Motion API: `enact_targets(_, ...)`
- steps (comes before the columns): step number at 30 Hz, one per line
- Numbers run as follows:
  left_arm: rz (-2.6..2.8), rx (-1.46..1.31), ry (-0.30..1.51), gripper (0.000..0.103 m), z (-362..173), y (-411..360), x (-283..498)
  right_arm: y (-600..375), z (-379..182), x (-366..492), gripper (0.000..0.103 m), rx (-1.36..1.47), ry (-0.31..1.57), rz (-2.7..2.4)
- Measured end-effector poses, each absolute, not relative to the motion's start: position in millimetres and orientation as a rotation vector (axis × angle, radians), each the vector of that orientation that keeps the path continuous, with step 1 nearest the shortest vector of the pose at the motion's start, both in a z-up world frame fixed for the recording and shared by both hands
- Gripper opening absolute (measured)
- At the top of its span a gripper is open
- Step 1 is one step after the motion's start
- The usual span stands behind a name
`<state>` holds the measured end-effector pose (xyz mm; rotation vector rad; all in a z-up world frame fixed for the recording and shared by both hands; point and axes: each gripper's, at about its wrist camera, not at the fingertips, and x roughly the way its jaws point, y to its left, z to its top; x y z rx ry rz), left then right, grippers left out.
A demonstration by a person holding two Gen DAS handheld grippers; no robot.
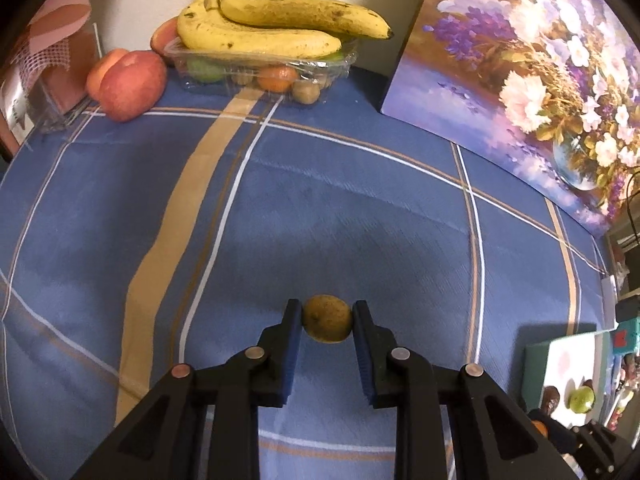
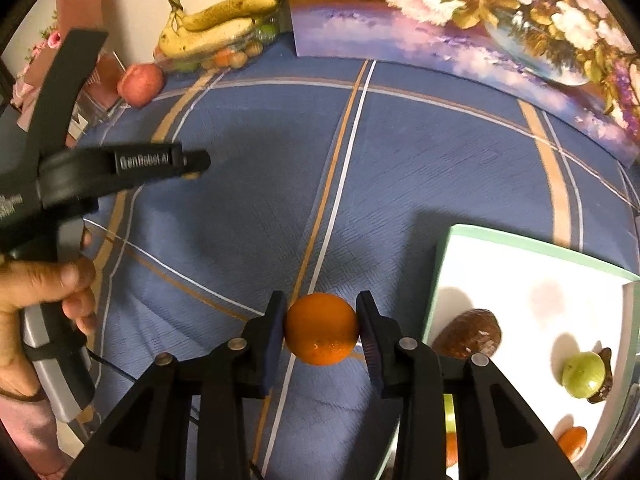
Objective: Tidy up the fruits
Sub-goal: 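Carry the small brown fruit and the mandarin over the white tray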
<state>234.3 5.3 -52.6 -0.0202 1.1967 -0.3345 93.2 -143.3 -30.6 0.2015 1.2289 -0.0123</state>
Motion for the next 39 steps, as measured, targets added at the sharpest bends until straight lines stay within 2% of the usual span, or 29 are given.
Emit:
enact_targets(11, -0.346, -0.081, 1.171, 0.027, -7.8, 11.6, 198.4, -156.2, 10.4, 54.6, 0.037, 0.214, 1.166, -0.043)
enact_targets(22, -0.356, -0.071, 1.189, 0.027, 4.2, 8.5, 144.6, -169.6, 20.8, 9.1, 0.037, 0.259, 1.143, -0.068)
enact_targets(39, -0.369, 0.036, 1.107, 0.027, 32.0, 1.9, 86.1, -185.0, 29.9, -41.1, 0.037, 0.299, 1.101, -0.076)
